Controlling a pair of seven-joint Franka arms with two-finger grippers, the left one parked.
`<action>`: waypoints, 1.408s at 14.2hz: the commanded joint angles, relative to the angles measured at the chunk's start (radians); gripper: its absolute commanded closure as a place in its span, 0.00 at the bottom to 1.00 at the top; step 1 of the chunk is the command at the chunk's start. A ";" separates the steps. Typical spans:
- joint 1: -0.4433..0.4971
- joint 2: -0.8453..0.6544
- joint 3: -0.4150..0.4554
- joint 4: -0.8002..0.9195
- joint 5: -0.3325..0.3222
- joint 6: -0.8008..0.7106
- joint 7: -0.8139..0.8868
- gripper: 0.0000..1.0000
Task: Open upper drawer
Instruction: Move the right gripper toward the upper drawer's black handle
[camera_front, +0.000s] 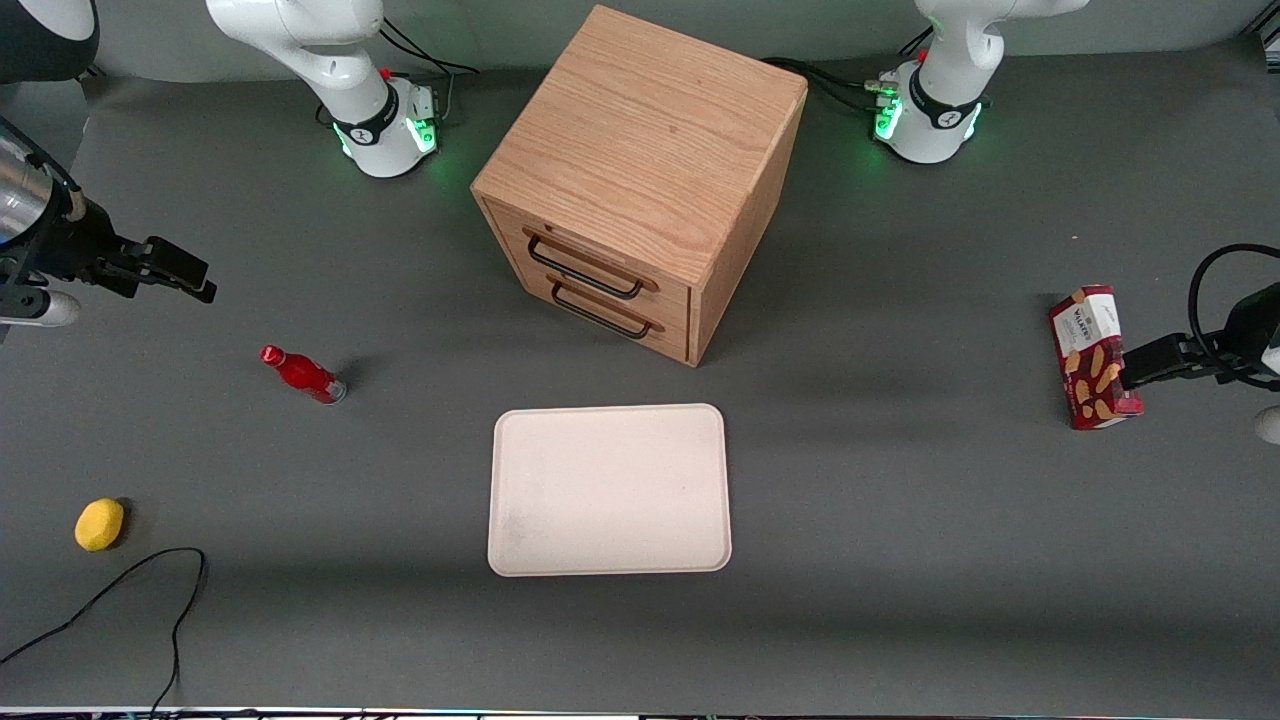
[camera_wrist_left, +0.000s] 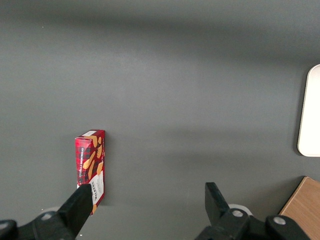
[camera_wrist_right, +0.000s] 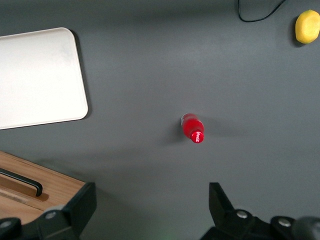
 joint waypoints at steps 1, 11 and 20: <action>0.006 0.018 0.001 0.048 -0.021 -0.037 0.025 0.00; 0.031 0.154 0.191 0.201 0.082 -0.027 -0.051 0.00; 0.037 0.271 0.516 0.193 0.083 -0.027 -0.531 0.00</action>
